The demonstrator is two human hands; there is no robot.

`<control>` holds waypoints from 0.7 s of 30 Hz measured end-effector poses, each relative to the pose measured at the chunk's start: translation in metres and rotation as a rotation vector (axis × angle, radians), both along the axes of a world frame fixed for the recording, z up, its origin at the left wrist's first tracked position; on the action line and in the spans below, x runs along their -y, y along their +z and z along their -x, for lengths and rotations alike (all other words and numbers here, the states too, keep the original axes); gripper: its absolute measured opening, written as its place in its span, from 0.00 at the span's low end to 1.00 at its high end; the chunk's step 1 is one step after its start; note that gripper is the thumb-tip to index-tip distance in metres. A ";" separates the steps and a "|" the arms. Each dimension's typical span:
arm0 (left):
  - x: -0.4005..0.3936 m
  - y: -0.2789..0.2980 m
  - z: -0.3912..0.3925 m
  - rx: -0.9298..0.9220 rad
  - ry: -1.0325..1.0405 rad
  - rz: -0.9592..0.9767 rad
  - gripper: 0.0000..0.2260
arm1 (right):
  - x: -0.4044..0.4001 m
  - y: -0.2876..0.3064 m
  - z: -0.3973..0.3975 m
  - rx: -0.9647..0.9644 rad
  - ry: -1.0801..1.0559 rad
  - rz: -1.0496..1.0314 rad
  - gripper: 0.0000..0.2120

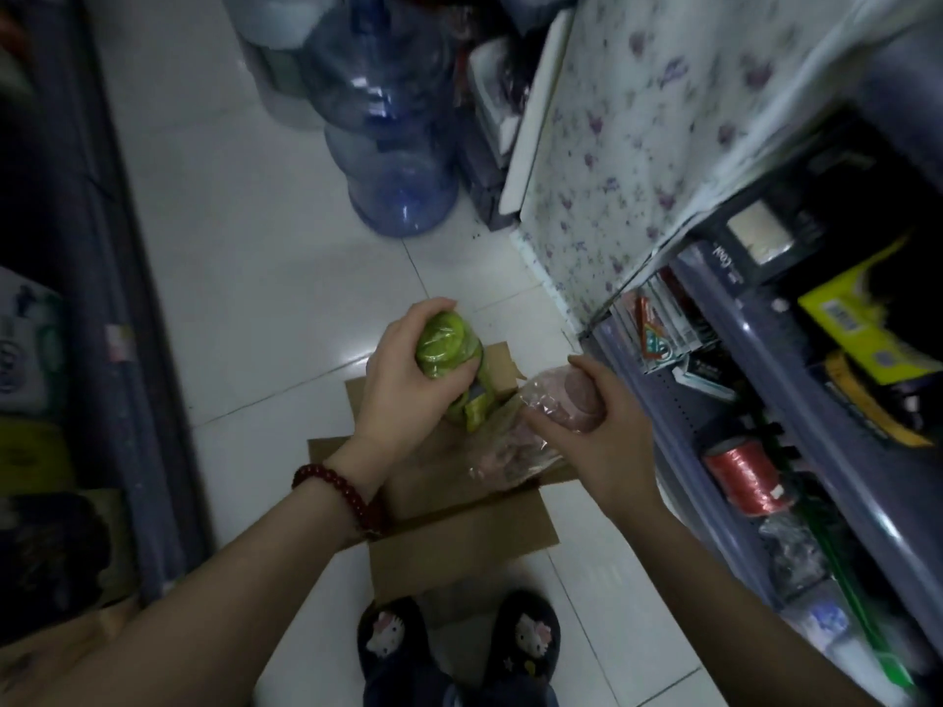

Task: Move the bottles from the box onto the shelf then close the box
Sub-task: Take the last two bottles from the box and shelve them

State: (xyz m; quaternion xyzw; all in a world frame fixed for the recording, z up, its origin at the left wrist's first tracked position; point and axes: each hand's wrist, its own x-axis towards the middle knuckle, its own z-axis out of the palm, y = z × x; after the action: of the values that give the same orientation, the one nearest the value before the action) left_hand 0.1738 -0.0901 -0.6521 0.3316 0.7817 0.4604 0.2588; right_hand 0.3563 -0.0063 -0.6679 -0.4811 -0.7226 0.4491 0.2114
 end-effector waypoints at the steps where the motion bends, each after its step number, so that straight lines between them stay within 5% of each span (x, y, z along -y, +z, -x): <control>1: -0.002 0.027 0.002 -0.018 0.009 -0.001 0.23 | -0.003 0.024 0.001 -0.005 -0.007 -0.004 0.31; 12: -0.060 0.334 0.018 -0.262 -0.084 -0.225 0.25 | -0.062 0.317 0.013 -0.158 -0.093 -0.191 0.28; 21: -0.085 0.537 -0.009 -0.215 -0.156 -0.496 0.27 | -0.071 0.526 -0.014 -0.285 -0.175 -0.422 0.23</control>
State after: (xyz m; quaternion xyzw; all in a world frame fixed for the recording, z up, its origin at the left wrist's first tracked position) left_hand 0.1833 -0.0052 -0.1154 0.4908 0.6403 0.5785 0.1201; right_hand 0.3704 0.0652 -0.1423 -0.4190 -0.7187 0.3316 0.4448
